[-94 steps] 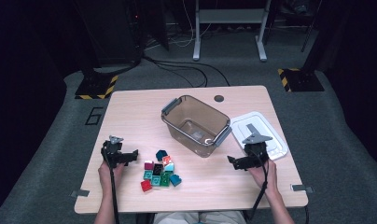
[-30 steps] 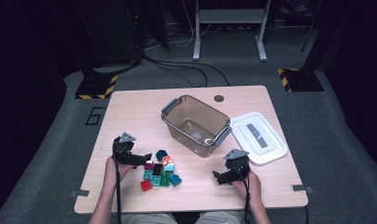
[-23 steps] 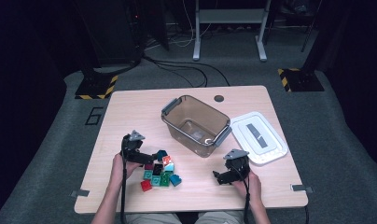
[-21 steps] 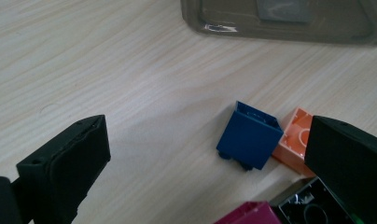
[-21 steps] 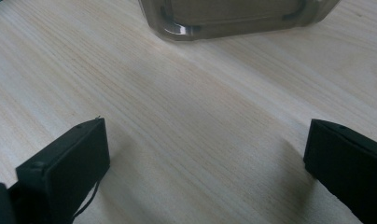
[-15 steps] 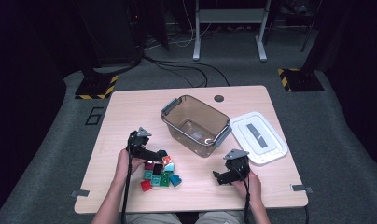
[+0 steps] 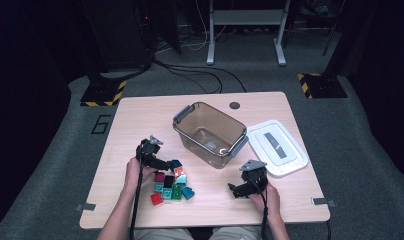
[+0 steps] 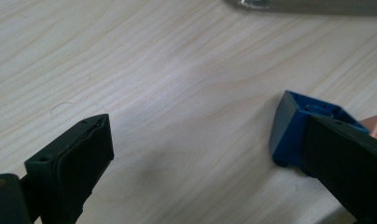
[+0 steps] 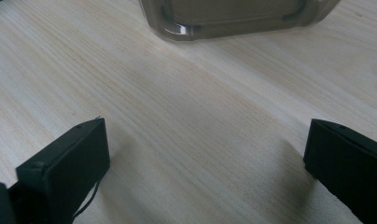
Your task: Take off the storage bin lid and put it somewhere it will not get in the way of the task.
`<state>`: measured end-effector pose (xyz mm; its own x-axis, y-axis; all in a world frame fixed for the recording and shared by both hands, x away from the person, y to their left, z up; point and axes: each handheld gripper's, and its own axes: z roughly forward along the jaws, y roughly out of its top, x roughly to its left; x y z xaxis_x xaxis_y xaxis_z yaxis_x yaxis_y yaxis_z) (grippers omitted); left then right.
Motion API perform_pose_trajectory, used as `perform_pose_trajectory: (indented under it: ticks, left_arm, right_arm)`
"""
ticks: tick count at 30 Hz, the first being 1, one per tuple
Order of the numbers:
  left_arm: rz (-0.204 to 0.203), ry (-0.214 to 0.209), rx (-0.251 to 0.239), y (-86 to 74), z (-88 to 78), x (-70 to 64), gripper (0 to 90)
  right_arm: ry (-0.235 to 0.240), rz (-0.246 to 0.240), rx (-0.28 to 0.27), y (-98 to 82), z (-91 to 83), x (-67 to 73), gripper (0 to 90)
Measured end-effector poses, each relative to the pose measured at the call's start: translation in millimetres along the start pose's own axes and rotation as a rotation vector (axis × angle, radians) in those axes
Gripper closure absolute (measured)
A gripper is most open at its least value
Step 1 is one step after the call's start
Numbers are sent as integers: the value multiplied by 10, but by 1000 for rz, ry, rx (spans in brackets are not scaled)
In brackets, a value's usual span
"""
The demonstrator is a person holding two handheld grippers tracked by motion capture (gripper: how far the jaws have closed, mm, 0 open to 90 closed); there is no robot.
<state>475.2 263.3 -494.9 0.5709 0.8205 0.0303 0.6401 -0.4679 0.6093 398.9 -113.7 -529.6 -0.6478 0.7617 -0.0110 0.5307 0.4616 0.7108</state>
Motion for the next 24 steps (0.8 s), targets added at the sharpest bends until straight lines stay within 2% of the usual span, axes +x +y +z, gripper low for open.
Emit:
perform_pose_trajectory:
  ticks: [4,7,8,11,12,15,20,24]
  left_arm:
    - [7,-54,-40,41,-42,-57,21]
    - [31,-74,-34,87,-23,-139,20]
    - [52,-77,-22,108,16,-190,22]
    - [65,-75,-3,119,56,-223,35]
    - [58,-79,-9,121,65,-230,42]
    - [75,-73,-1,128,76,-218,126]
    - [70,-57,15,117,95,-200,171]
    - [59,-55,25,88,106,-184,300]
  right_arm:
    - [0,0,0,0,0,0,0]
    - [2,1,-1,0,1,0,0]
    - [0,0,0,0,0,0,0]
    - [0,-1,0,0,0,0,0]
    - [0,3,0,-1,-1,2,0]
    - [0,3,0,-2,-1,3,0]
    - [0,2,0,-2,-2,3,0]
    - [0,2,0,-2,-2,2,0]
